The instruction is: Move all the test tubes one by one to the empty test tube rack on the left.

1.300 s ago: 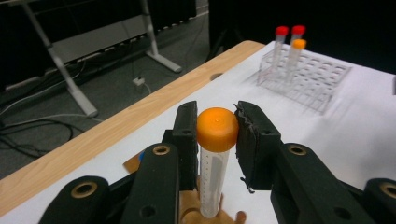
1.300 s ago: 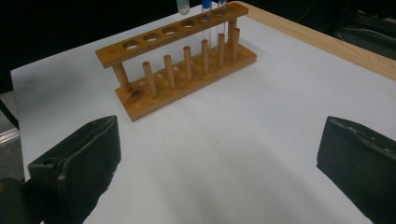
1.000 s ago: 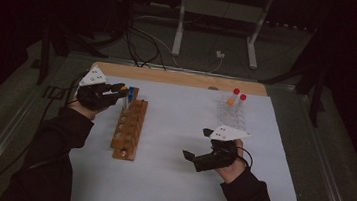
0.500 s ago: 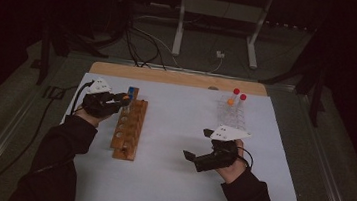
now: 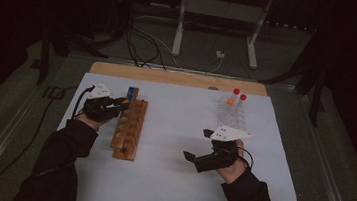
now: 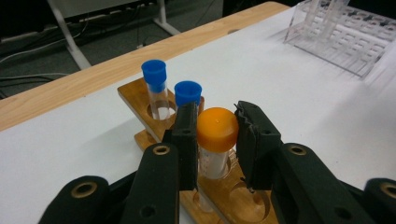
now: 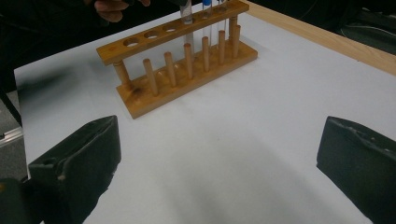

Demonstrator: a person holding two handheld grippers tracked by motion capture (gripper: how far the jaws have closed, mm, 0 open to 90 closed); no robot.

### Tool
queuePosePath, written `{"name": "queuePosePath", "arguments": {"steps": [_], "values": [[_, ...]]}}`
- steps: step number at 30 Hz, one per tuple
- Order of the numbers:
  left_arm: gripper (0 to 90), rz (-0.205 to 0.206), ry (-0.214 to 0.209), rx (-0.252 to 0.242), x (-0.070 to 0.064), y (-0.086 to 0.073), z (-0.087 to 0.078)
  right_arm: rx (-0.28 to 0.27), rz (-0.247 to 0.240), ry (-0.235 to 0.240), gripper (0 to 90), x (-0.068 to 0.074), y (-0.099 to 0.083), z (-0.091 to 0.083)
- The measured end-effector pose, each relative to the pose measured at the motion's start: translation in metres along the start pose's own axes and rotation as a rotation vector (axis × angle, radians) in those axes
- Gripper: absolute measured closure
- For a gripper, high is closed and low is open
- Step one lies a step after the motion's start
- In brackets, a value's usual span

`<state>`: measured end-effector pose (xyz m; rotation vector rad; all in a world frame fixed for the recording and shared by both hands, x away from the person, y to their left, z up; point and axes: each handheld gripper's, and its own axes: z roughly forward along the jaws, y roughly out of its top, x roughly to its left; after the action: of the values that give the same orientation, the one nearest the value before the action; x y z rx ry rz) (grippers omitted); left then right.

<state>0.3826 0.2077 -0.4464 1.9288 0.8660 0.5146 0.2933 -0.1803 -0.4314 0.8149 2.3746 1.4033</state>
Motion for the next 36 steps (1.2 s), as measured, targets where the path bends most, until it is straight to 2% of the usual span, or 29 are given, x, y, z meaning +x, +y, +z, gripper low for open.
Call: {"name": "queuePosePath", "arguments": {"steps": [11,13,17,21,24,28,33,36], "values": [[69.6,0.015,-0.007,0.039,-0.003,0.002,-0.001,-0.005,0.003,0.004,0.0,0.0,0.001,-0.001],[64.5,0.016,-0.017,0.038,-0.004,0.002,-0.003,-0.01,0.004,0.004,0.0,-0.001,0.002,-0.003],[45.2,0.021,-0.021,0.023,-0.01,0.005,-0.012,-0.021,0.005,-0.003,0.0,-0.003,0.005,-0.006],[29.4,0.027,-0.057,-0.002,-0.02,0.011,-0.025,-0.04,0.01,-0.02,0.0,-0.01,0.009,-0.012],[18.3,0.022,-0.076,-0.017,-0.027,0.012,-0.034,-0.059,0.023,-0.05,0.0,-0.018,0.012,-0.019],[9.0,0.017,-0.124,-0.031,-0.036,0.009,-0.044,-0.08,0.046,-0.093,0.0,-0.035,0.015,-0.029],[2.9,0.008,-0.186,-0.048,-0.043,0.003,-0.053,-0.073,0.06,-0.172,0.0,-0.058,0.014,-0.036],[2.4,0.008,-0.207,-0.056,-0.046,0.0,-0.054,-0.062,0.081,-0.225,5.0,-0.073,0.011,-0.036]]}}
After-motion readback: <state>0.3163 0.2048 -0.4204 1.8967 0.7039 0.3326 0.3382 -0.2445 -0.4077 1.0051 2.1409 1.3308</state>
